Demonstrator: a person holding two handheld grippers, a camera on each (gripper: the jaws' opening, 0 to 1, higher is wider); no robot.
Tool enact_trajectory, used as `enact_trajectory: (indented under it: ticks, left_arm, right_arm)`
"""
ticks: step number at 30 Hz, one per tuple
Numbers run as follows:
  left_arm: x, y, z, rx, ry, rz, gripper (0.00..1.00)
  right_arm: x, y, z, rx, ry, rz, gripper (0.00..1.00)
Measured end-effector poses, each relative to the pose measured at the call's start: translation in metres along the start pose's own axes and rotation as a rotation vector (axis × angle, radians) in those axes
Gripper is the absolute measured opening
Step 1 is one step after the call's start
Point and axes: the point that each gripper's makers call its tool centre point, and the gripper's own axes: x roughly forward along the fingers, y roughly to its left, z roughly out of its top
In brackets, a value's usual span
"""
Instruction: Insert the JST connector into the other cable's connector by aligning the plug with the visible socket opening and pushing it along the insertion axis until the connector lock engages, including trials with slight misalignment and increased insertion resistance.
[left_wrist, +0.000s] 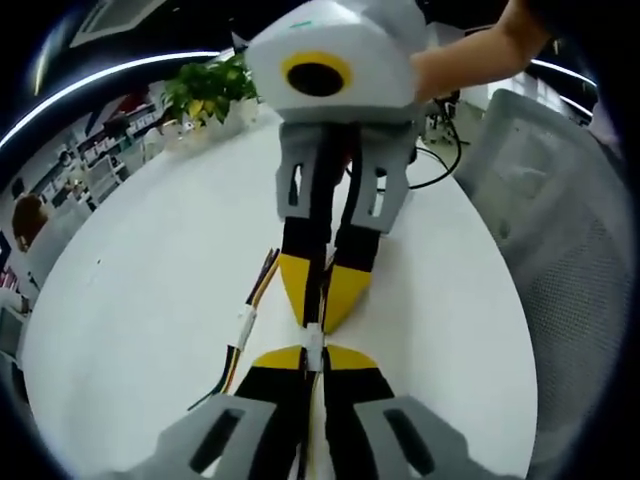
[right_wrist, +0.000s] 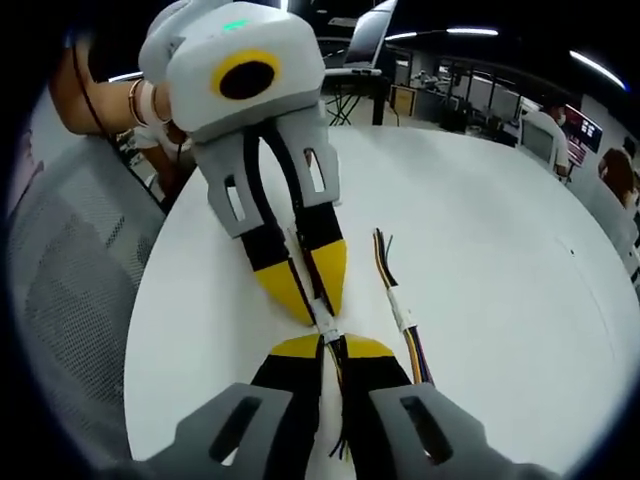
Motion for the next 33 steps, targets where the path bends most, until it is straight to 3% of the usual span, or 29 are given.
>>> enact_trajectory:
  ticks: [5, 10, 15, 19, 23, 33]
  left_arm:
    - [0.000, -0.001, 0.000, 0.005, 0.005, 0.001, 0.00]
    - [0.000, -0.001, -0.001, -0.003, 0.010, 0.006, 0.00]
    - [-0.004, 0.002, -0.004, -0.022, 0.013, 0.021, 0.08]
    - [-0.008, 0.001, -0.005, -0.018, 0.022, 0.028, 0.09]
    - [-0.016, 0.004, 0.007, -0.036, -0.030, 0.047, 0.09]
    - [-0.027, 0.005, 0.020, -0.020, -0.042, 0.073, 0.17]
  right_arm:
    - [0.000, 0.001, -0.001, -0.002, -0.016, -0.006, 0.04]
    - [0.002, 0.003, -0.003, -0.067, 0.000, -0.006, 0.04]
    - [0.001, 0.001, -0.006, -0.063, 0.015, -0.010, 0.04]
    - [-0.002, -0.006, -0.007, -0.086, 0.035, -0.053, 0.03]
    - [-0.009, -0.007, -0.001, -0.057, 0.002, -0.070, 0.03]
    - [-0.030, -0.006, 0.010, -0.032, -0.034, -0.116, 0.06]
